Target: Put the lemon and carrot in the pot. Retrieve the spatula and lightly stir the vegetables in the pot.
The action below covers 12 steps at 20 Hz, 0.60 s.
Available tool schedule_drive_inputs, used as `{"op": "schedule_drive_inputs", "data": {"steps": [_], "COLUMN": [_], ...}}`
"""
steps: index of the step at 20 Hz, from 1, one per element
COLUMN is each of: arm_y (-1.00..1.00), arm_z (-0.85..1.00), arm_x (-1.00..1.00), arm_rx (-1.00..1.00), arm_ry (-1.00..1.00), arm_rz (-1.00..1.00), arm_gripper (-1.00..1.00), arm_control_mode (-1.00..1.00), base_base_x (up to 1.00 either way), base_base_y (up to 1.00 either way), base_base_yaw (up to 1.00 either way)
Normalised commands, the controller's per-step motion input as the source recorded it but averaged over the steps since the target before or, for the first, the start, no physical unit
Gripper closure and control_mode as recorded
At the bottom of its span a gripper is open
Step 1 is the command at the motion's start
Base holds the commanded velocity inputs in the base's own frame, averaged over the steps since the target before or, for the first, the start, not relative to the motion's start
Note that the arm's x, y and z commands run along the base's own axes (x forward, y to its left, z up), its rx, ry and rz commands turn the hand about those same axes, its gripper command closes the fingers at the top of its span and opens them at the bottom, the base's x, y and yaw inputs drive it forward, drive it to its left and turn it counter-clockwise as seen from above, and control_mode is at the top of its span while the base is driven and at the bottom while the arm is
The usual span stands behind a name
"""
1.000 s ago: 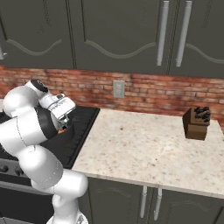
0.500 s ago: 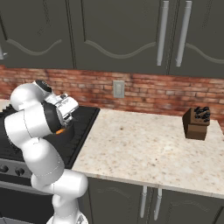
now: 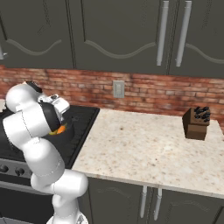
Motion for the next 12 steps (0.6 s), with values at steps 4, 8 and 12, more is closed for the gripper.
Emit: {"op": "schedule_drive_inputs", "data": {"steps": [4, 8, 12], "arm_y": [0.22, 0.0, 0.0], "arm_z": [0.02, -0.02, -0.09], "arm_x": [-0.32, 0.0, 0.24], "arm_rx": [0.0, 0.0, 0.0], "arm_ry": [0.0, 0.04, 0.05], "arm_rz": [0.08, 0.03, 0.0], "arm_gripper": [1.0, 1.0, 1.0], "arm_control_mode": [-1.0, -1.0, -1.0], "base_base_x": [0.0, 0.0, 0.0], "base_base_y": [0.0, 0.0, 0.0], "base_base_yaw": [0.0, 0.0, 0.0]}}
